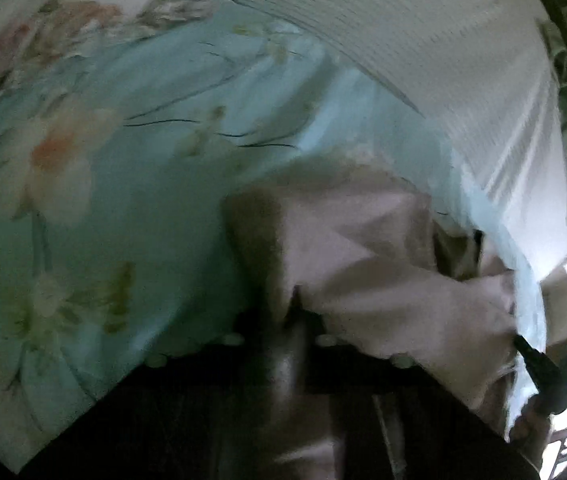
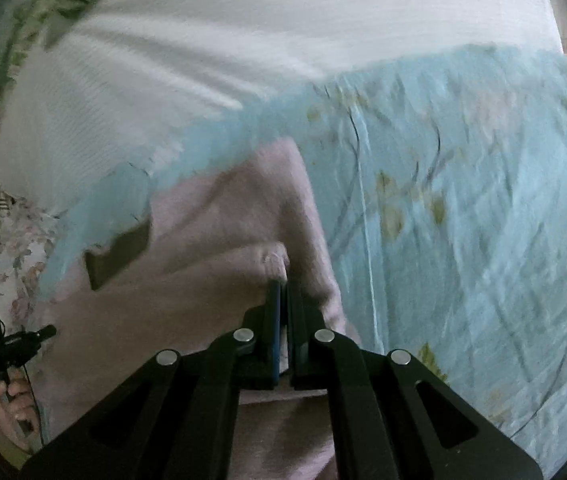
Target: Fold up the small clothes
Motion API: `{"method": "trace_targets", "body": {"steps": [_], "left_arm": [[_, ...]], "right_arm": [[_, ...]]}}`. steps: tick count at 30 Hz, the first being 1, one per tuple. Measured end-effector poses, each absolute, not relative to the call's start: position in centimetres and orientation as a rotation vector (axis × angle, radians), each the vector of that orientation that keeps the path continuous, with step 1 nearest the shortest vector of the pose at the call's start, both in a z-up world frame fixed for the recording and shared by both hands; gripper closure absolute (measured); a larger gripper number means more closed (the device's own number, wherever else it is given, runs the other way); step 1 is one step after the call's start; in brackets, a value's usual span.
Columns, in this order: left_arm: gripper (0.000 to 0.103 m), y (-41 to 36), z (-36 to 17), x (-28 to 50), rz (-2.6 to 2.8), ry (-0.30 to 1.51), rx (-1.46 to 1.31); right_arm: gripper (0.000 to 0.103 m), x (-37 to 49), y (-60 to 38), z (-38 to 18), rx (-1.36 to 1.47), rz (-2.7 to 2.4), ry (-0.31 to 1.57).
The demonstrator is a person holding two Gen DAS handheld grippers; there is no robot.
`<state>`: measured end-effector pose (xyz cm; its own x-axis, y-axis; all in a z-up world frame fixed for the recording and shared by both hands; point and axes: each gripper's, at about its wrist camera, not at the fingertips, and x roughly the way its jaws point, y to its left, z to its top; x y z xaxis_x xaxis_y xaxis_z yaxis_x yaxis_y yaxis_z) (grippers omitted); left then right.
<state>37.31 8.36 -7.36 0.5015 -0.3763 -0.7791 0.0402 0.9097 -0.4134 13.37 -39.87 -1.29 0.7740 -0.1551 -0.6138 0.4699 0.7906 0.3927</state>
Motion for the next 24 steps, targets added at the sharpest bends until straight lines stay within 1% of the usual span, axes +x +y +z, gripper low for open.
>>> {"method": "trace_targets", "body": {"steps": [2, 4, 5, 7, 9, 10, 11, 13, 14, 17, 18, 20, 23, 24], "left_arm": [[0.098, 7.5, -4.5, 35.3, -0.260, 0.866, -0.290], [0.098, 6.4, -2.9, 33.7, -0.260, 0.767, -0.216], [0.098, 5.8, -2.7, 33.4, -0.245, 0.747, -0.174], [0.098, 4.9, -3.7, 34.0, -0.196, 0.776, -0.093], [0.097, 4.9, -5.8, 35.4, -0.160, 0.854, -0.063], [0.094, 5.3, -6.7, 35.9, -0.144, 0.894, -0.072], [0.087, 6.1, -7.1, 35.8, -0.136, 0.915, -0.092], [0.078, 7.6, -7.3, 35.0, -0.130, 0.923, -0.157], [0.071, 8.1, -7.1, 34.4, -0.130, 0.920, -0.173], [0.065, 9.1, -6.9, 32.0, -0.133, 0.912, -0.207], [0.065, 9.3, -6.9, 31.1, -0.146, 0.913, -0.222], [0.061, 9.0, -7.0, 29.1, -0.177, 0.919, -0.229], [0.060, 7.8, -7.7, 26.9, -0.159, 0.943, -0.152], [0.058, 7.5, -8.3, 26.5, -0.138, 0.955, -0.110]], "right_arm": [[0.101, 12.9, -39.9, -0.4, 0.531, -0.405, 0.558], [0.101, 13.4, -40.8, -0.7, 0.532, -0.438, 0.583], [0.101, 13.6, -41.3, -1.2, 0.554, -0.436, 0.599], [0.101, 14.2, -42.1, -2.4, 0.586, -0.438, 0.649], [0.101, 14.1, -41.9, -2.9, 0.617, -0.408, 0.670], [0.101, 13.8, -41.6, -2.8, 0.625, -0.392, 0.660], [0.101, 13.5, -41.3, -2.7, 0.624, -0.381, 0.653], [0.101, 13.1, -40.6, -2.3, 0.628, -0.345, 0.646], [0.101, 13.1, -40.0, -2.1, 0.633, -0.313, 0.646], [0.101, 13.9, -37.8, -2.2, 0.610, -0.212, 0.674], [0.101, 14.3, -37.1, -2.3, 0.599, -0.182, 0.688], [0.101, 15.3, -35.8, -3.3, 0.562, -0.160, 0.743], [0.101, 16.2, -35.8, -5.7, 0.532, -0.227, 0.857], [0.103, 15.9, -36.3, -6.2, 0.556, -0.231, 0.850]]}}
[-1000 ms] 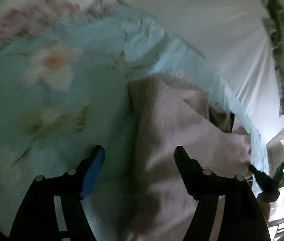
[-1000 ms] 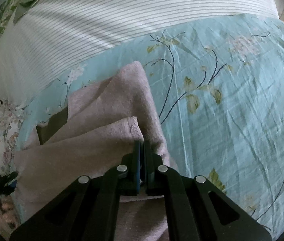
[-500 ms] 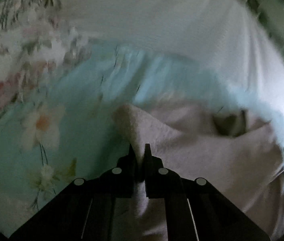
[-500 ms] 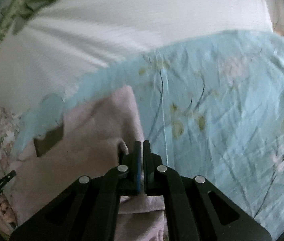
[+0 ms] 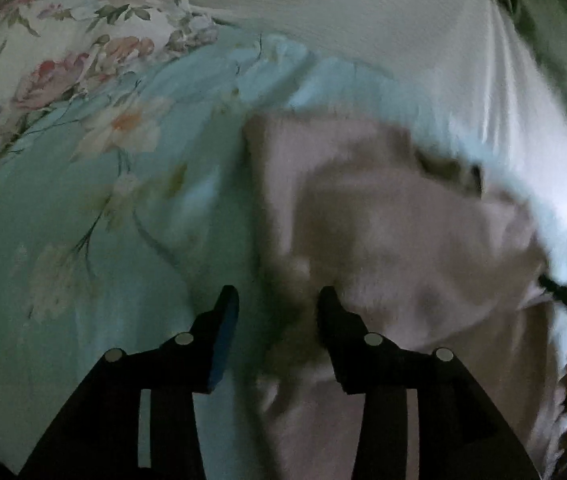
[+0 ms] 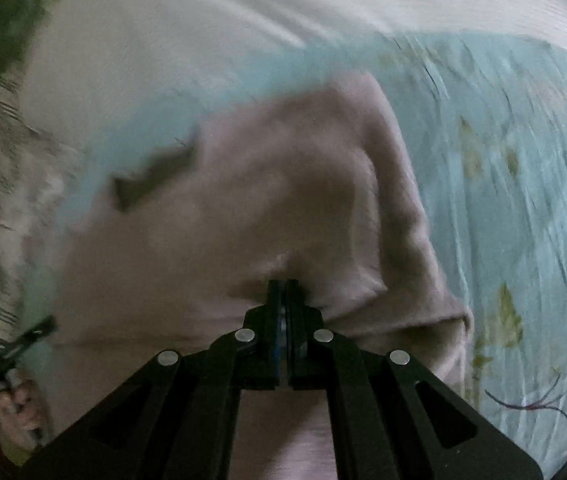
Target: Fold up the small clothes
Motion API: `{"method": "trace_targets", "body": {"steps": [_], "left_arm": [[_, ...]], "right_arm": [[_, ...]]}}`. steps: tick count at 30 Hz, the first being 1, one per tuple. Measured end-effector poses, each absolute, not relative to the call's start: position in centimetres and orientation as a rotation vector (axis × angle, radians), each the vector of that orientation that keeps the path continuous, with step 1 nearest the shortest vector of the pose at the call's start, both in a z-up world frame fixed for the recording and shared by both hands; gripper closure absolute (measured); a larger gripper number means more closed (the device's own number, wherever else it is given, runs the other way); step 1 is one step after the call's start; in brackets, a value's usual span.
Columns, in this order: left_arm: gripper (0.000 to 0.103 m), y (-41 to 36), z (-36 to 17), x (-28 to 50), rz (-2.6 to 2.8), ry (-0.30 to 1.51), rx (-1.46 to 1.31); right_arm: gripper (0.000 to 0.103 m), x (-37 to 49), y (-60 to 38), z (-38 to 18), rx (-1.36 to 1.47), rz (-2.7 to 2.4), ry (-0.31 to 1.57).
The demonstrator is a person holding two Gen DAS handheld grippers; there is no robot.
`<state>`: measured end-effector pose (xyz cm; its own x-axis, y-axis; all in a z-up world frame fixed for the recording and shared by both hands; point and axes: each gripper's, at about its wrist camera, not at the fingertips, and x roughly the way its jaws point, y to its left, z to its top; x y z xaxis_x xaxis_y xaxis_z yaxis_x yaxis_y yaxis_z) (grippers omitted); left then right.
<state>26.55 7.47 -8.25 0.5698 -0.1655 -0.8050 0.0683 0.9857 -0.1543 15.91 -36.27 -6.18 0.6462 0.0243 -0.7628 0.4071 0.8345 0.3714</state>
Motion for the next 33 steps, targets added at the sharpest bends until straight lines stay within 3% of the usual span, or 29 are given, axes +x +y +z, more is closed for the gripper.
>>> {"method": "trace_targets", "body": {"steps": [15, 17, 18, 19, 21, 27, 33], "left_arm": [[0.050, 9.9, -7.5, 18.2, -0.163, 0.969, -0.212], [0.046, 10.1, -7.7, 16.0, -0.185, 0.982, -0.228], [0.045, 10.1, -7.9, 15.2, -0.197, 0.989, -0.235], [0.044, 10.1, -8.1, 14.1, -0.211, 0.998, -0.243], [0.042, 10.2, -8.6, 12.2, -0.224, 1.008, -0.251], [0.032, 9.8, -9.4, 6.8, -0.283, 1.023, -0.245], [0.022, 8.8, -10.2, 2.0, -0.476, 1.051, -0.184]], "right_arm": [[0.098, 3.9, -36.1, -3.5, 0.639, -0.269, 0.775], [0.094, 1.6, -35.6, -3.9, 0.656, -0.259, 0.777], [0.083, 0.5, -35.4, -4.1, 0.661, -0.259, 0.776], [0.064, -0.7, -35.1, -4.2, 0.668, -0.260, 0.772], [0.046, -2.5, -34.5, -4.3, 0.670, -0.264, 0.753], [0.046, -6.9, -33.3, -4.9, 0.669, -0.195, 0.778], [0.046, -9.9, -31.9, -6.1, 0.626, 0.063, 0.934]]}}
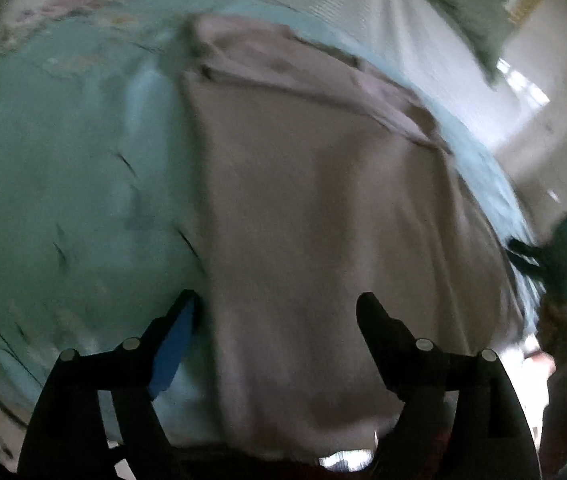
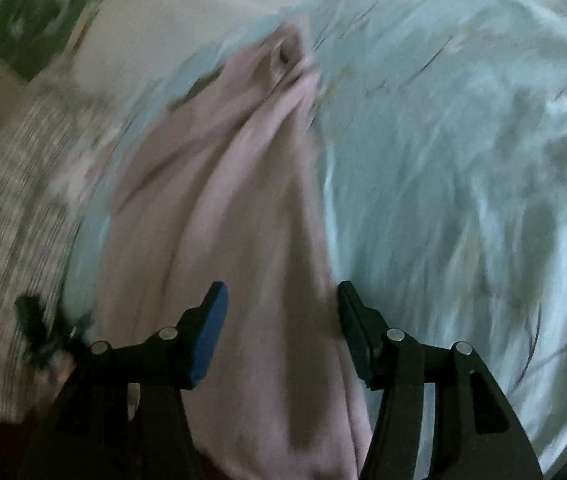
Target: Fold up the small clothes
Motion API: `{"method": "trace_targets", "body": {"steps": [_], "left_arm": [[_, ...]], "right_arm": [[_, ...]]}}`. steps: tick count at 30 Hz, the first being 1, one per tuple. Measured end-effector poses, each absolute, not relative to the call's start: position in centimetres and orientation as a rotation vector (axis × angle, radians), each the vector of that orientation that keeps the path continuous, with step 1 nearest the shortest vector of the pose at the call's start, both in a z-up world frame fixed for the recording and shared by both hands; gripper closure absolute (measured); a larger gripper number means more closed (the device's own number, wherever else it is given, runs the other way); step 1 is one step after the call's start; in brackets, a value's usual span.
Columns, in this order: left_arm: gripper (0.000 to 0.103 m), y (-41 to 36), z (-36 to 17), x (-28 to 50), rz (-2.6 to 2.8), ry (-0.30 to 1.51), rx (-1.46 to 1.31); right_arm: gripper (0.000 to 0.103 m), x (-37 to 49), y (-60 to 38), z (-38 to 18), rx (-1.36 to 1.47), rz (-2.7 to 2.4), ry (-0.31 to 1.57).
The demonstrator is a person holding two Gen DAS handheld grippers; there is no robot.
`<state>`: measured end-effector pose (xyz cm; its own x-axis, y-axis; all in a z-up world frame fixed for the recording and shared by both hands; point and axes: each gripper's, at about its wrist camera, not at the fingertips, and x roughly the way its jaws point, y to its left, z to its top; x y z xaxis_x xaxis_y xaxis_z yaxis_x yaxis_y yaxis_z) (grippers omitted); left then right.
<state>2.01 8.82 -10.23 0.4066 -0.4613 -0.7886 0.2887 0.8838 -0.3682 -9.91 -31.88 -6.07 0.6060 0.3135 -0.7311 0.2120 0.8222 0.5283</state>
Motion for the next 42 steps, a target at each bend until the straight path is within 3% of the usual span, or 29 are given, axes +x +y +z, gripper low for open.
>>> {"method": "trace_targets", "body": {"steps": [6, 12, 16, 18, 20, 22, 32, 33, 35, 37, 42], "left_arm": [[0.023, 8.9, -11.6, -2.5, -0.610, 1.127, -0.106], [0.030, 8.2, -14.8, -4.4, -0.641, 1.202, -0.055], [0.032, 7.9, -15.6, -4.3, -0.663, 1.201, -0.093], [0.039, 8.5, -15.8, -3.9, -0.662, 1.201, -0.123], [0.066, 9.4, -15.9, -3.8, -0.674, 1.207, -0.168], [0.080, 10.2, -16.1, -3.8, -0.687, 1.214, -0.207], [0.080, 10.0, -18.4, -3.9, -0.701, 1.266, -0.198], [0.081, 10.0, -18.4, -3.9, -0.703, 1.263, -0.201], [0.094, 10.1, -17.9, -4.1, -0.704, 1.248, -0.190], [0.098, 10.0, -17.2, -4.5, -0.702, 1.225, -0.166], [0.099, 10.2, -14.2, -5.7, -0.720, 1.139, -0.134]], "right_arm": [[0.046, -13.9, -30.8, -6.4, 0.597, 0.241, 0.962], [0.046, -15.3, -30.5, -7.3, 0.627, 0.298, 0.910], [0.055, -15.6, -30.4, -7.5, 0.626, 0.310, 0.895], [0.066, -15.8, -30.4, -7.7, 0.630, 0.312, 0.892], [0.074, -16.1, -30.3, -7.9, 0.635, 0.318, 0.893], [0.076, -16.2, -30.0, -8.1, 0.634, 0.316, 0.889], [0.076, -16.0, -29.8, -8.2, 0.665, 0.308, 0.903], [0.076, -15.9, -29.5, -8.1, 0.651, 0.301, 0.906], [0.076, -15.9, -29.2, -7.9, 0.637, 0.297, 0.903], [0.091, -16.0, -29.2, -7.8, 0.650, 0.303, 0.890], [0.094, -16.8, -30.1, -7.1, 0.722, 0.307, 0.799]]}}
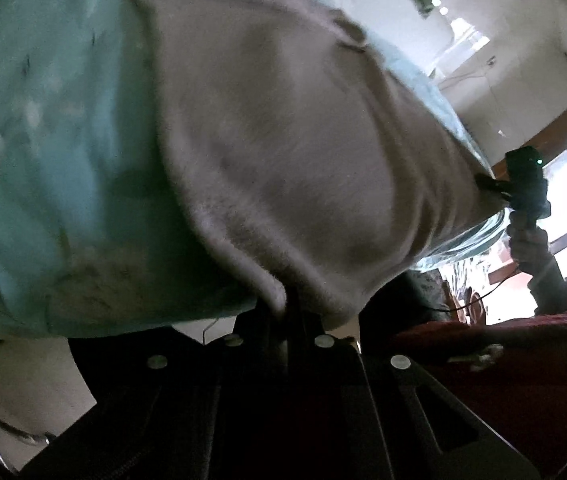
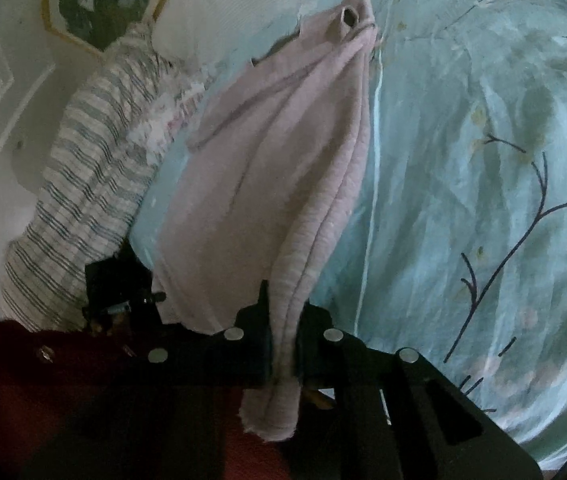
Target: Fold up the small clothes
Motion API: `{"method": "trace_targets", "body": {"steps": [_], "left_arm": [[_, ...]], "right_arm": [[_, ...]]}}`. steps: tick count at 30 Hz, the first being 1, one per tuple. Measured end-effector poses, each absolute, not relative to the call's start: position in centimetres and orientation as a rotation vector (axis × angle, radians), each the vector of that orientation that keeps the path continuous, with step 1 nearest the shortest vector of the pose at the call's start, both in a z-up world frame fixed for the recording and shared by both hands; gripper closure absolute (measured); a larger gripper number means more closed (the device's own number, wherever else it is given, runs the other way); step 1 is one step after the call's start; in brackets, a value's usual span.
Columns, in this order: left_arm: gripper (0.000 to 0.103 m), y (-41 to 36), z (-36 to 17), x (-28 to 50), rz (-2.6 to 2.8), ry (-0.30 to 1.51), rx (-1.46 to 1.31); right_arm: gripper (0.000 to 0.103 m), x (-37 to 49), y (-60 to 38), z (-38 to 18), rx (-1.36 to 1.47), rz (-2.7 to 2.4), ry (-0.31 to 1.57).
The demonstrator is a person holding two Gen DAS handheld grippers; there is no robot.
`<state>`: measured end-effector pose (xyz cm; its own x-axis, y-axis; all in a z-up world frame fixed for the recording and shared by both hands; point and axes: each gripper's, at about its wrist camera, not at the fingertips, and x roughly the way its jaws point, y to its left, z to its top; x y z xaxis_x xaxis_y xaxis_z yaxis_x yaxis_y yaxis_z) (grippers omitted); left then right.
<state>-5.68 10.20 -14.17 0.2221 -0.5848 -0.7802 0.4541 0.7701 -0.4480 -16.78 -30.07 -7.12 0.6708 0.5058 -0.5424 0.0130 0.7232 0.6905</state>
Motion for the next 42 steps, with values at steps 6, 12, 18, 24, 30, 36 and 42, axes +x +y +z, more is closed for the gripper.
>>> {"method": "trace_targets", "body": {"steps": [6, 12, 18, 24, 30, 36, 42], "left_arm": [[0.099, 10.5, -8.9, -5.9, -0.737, 1.011, -0.154], [0.099, 10.0, -4.1, -4.1, -0.711, 0.854, -0.214], [0.099, 10.0, -1.0, -0.8, -0.678, 0.742, -0.191], [0.099, 10.2, 0.3, 5.8, -0.567, 0.679, -0.225], [0.099, 8.3, 1.9, 13.9, -0.470, 0.640, -0.209], [0.099, 8.0, 1.4, 22.1, -0.391, 0.670, -0.251], [0.099, 6.4, -0.8, 28.5, -0.308, 0.718, -0.186]], "right_arm": [[0.094, -17.7, -30.5, -5.0, 0.781, 0.320, 0.665], [0.094, -16.3, -31.8, -2.5, 0.821, 0.276, 0.539], [0.094, -12.2, -33.2, -0.3, 0.833, 0.259, 0.447], [0.094, -5.1, -35.5, 2.0, 0.819, 0.204, 0.388], [0.094, 2.9, -38.2, 2.3, 0.855, 0.117, 0.394], [0.094, 10.5, -39.7, 0.6, 0.844, 0.031, 0.459], [0.094, 15.9, -40.9, -1.8, 0.798, -0.059, 0.544]]}}
